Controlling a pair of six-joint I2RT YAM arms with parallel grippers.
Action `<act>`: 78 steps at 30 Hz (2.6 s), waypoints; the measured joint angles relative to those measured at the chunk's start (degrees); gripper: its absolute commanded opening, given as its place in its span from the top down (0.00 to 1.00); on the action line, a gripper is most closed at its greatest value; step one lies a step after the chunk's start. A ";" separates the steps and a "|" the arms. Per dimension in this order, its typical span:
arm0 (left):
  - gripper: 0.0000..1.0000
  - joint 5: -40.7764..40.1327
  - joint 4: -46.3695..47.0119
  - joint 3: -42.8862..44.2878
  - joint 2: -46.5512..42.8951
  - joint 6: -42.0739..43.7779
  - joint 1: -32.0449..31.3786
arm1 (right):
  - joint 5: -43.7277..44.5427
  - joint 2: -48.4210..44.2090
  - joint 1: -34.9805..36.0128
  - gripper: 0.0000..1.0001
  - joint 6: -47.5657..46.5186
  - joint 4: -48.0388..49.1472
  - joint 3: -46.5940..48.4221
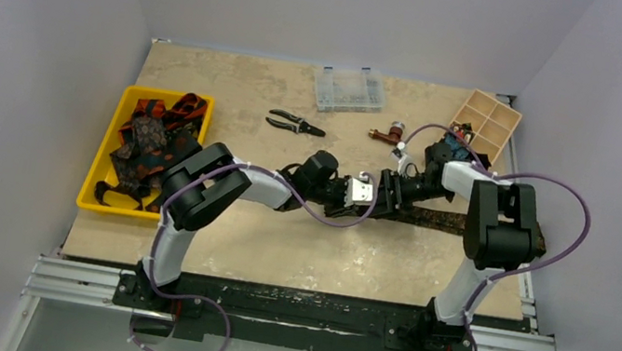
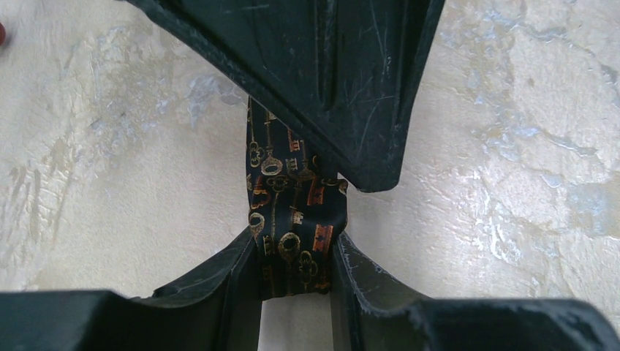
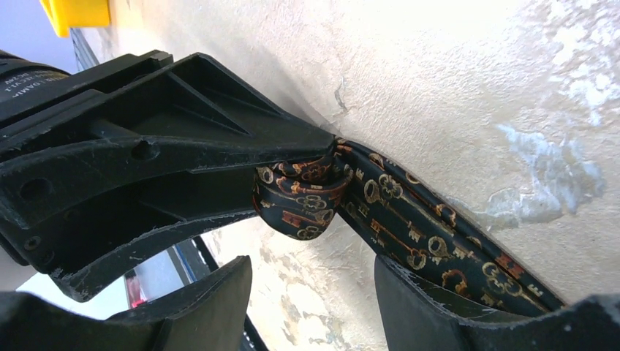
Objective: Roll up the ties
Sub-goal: Roll the tie at the center of the board.
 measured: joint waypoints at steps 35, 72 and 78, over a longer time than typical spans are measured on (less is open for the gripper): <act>0.89 -3.02 -25.35 9.66 -1.38 4.31 0.94 | -6.91 0.81 2.38 0.56 22.62 21.03 -4.76; 0.32 8.79 5.62 -10.43 -5.27 -4.20 4.98 | -18.53 18.05 0.83 1.00 0.42 2.03 5.42; 0.41 9.44 12.83 -9.64 -1.75 -6.84 4.46 | -18.53 17.90 0.90 1.00 0.42 2.03 4.81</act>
